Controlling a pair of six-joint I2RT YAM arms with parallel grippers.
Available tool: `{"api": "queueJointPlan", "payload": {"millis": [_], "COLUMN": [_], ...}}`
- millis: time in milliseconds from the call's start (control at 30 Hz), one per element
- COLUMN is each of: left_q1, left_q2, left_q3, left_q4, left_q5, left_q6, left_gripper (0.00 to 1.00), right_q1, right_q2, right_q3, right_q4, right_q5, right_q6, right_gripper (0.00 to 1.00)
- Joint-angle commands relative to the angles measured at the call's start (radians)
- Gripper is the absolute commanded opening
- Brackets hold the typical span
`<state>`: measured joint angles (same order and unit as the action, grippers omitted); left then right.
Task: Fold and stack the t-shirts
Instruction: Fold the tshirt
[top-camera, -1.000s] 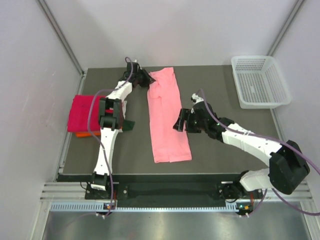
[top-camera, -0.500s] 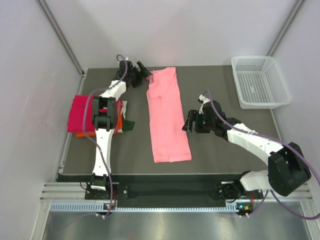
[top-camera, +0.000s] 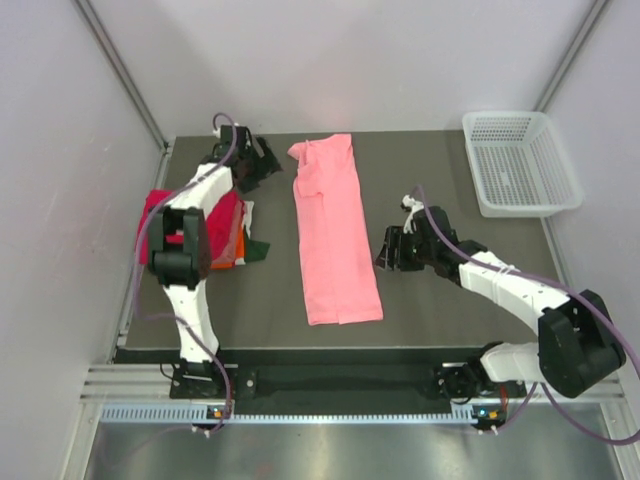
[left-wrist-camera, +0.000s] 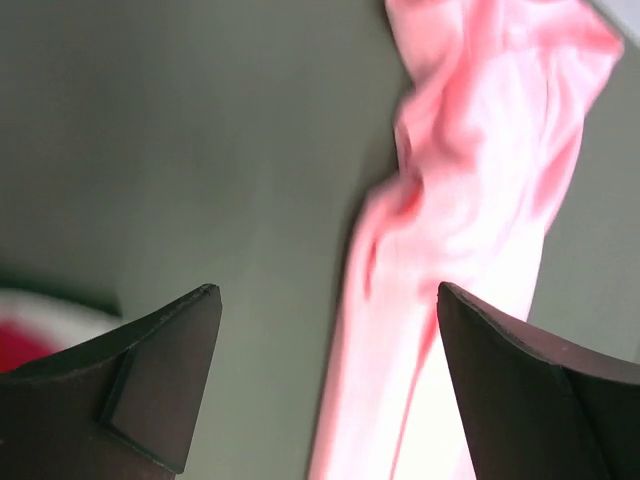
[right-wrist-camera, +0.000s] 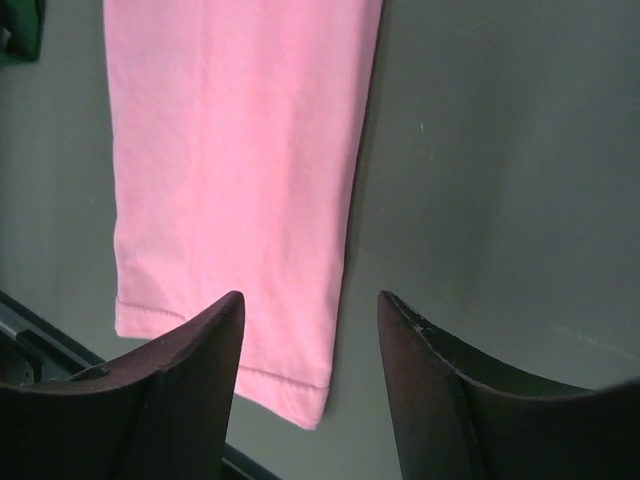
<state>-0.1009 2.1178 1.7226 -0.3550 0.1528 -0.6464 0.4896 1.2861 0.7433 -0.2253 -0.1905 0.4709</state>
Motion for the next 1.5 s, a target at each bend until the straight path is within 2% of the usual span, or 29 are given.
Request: {"api": "queueJointPlan", "payload": {"millis": [0, 67, 100, 167, 233, 333, 400, 500, 667, 800, 967, 1133, 1233, 1300, 1367, 1467], "left_q1": [-0.091, -0.153, -0.173, -0.212, -0.255, -0.313, -0.354, -0.436, -0.520, -0.553, -0.565, -0.569, -0.573, -0.576, -0.577, -0.580], "left_q2": [-0.245, -0.327, -0.402, -0.470, -0.556, -0.665, -0.740, -0.803, -0.857, -0.839, -0.829, -0.842, -0.832, -0.832, -0.826, -0.823], "left_q3": [-0.195, -0.311, -0.412, -0.506, -0.624, -0.783, -0.880, -0.945, -1.035, -1.109, -1.158, -1.196, -1.204, -1.216, -1.227, -1.233], "left_q4": [-0.081, -0.059, -0.056, -0.050, -0.077, -0.059, -0.038, -0.027, 0.034, 0.086, 0.114, 0.142, 0.151, 0.169, 0.185, 0.185], "left_q5": [-0.071, -0.065, -0.077, -0.049, -0.062, 0.005, 0.025, 0.019, 0.016, 0.034, 0.045, 0.073, 0.090, 0.100, 0.111, 0.113], "left_q6": [0.031, 0.022, 0.013, 0.013, 0.002, -0.022, -0.051, -0.111, -0.203, -0.249, -0.271, -0.292, -0.300, -0.306, -0.312, -0.318], "left_gripper": [0.92, 0.88, 0.88, 0.86, 0.79, 0.70, 0.67, 0.67, 0.59, 0.56, 0.54, 0.47, 0.45, 0.45, 0.41, 0.33], "right_q1": [-0.008, -0.006, -0.008, -0.002, 0.004, 0.020, 0.029, 0.033, 0.050, 0.064, 0.089, 0.102, 0.106, 0.107, 0.109, 0.110], "right_q2": [0.007, 0.002, -0.001, -0.005, -0.030, -0.063, -0.088, -0.094, -0.080, -0.047, -0.018, 0.022, 0.038, 0.042, 0.050, 0.068], "right_q3": [-0.039, -0.073, -0.079, -0.105, -0.125, -0.168, -0.188, -0.217, -0.254, -0.265, -0.259, -0.251, -0.251, -0.251, -0.246, -0.242], "right_q4": [0.012, 0.006, -0.005, -0.019, -0.025, -0.043, -0.037, -0.014, 0.033, 0.061, 0.075, 0.080, 0.086, 0.096, 0.099, 0.098], "right_q5": [-0.024, -0.023, -0.023, -0.047, -0.064, -0.090, -0.107, -0.130, -0.197, -0.191, -0.190, -0.190, -0.197, -0.202, -0.210, -0.214], "right_q6": [-0.009, 0.001, 0.005, 0.002, 0.014, 0.021, 0.021, 0.034, 0.058, 0.069, 0.081, 0.081, 0.077, 0.075, 0.071, 0.069], "right_gripper": [0.55, 0.49, 0.49, 0.49, 0.49, 0.49, 0.47, 0.43, 0.43, 0.42, 0.36, 0.33, 0.28, 0.18, 0.00, 0.00]}}
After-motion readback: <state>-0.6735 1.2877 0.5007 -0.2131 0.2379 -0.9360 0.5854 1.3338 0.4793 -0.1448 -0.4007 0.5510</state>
